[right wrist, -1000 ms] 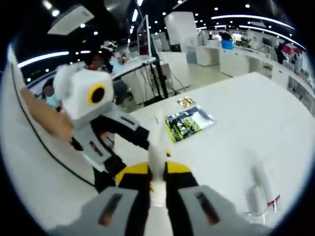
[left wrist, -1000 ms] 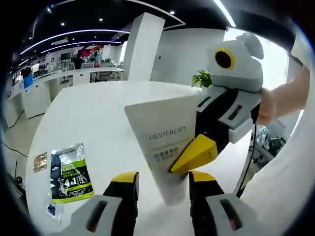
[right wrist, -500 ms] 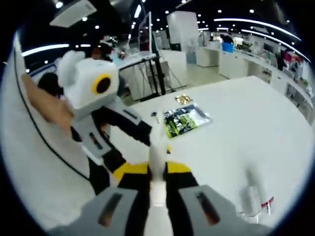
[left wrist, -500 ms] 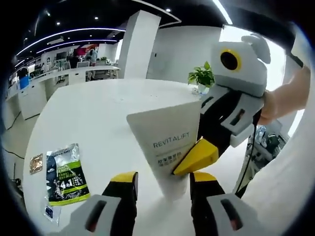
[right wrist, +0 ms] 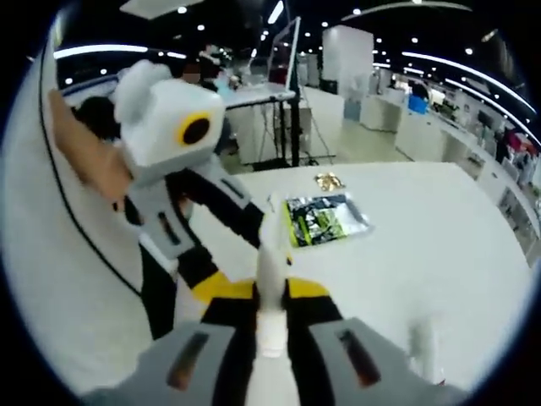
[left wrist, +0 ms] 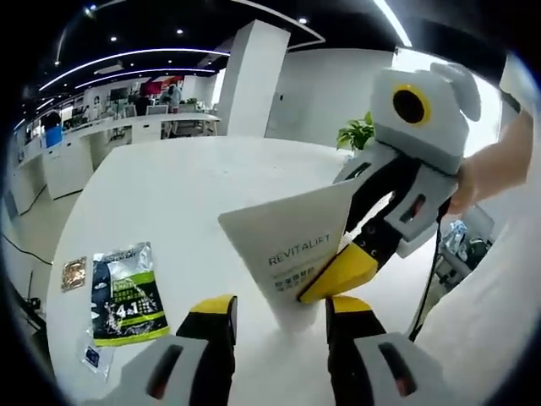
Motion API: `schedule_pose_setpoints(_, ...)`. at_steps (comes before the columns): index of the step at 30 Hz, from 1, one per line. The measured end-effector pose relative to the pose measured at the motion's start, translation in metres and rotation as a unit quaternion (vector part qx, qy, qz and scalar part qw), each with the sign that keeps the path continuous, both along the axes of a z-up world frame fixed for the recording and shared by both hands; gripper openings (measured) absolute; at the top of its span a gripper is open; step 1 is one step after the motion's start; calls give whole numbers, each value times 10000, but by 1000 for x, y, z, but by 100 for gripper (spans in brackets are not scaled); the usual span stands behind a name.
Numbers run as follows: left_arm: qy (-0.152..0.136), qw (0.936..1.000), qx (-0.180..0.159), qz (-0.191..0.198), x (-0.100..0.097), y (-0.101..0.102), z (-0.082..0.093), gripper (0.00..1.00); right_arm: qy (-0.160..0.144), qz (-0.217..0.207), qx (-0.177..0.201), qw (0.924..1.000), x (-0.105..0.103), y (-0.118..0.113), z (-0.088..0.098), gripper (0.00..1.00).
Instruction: Arrange the skincare products in the storage area until every visible bottle or jar stands upright without overlapping.
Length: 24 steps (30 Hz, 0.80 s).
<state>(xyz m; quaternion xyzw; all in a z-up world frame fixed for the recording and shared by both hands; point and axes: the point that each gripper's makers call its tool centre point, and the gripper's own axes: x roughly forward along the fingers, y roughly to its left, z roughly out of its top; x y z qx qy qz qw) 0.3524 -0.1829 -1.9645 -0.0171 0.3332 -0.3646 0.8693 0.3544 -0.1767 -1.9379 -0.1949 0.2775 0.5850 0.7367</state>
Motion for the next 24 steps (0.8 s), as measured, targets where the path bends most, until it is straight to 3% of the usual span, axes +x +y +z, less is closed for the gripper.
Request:
schedule_pose_setpoints(5,12,10000,-51,59,-1,0,0,42,-18,39,7,10000,0,0,0,10)
schedule_pose_setpoints(14,50,9998,15,-208,-6,-9,-4,42,-125,24,-34,9999,4,7,-1,12)
schedule_pose_setpoints(17,-13,9998,-2,-221,-4,-10,-2,42,-319,294,-110,9990,-4,7,0,11)
schedule_pose_setpoints(21,-208,9985,196,-462,-7,-16,1,40,-424,94,21,9991,-3,-3,0,11)
schedule_pose_setpoints(24,-316,9976,219,-581,-6,-23,6,39,-211,-261,346,9988,0,-14,3,11)
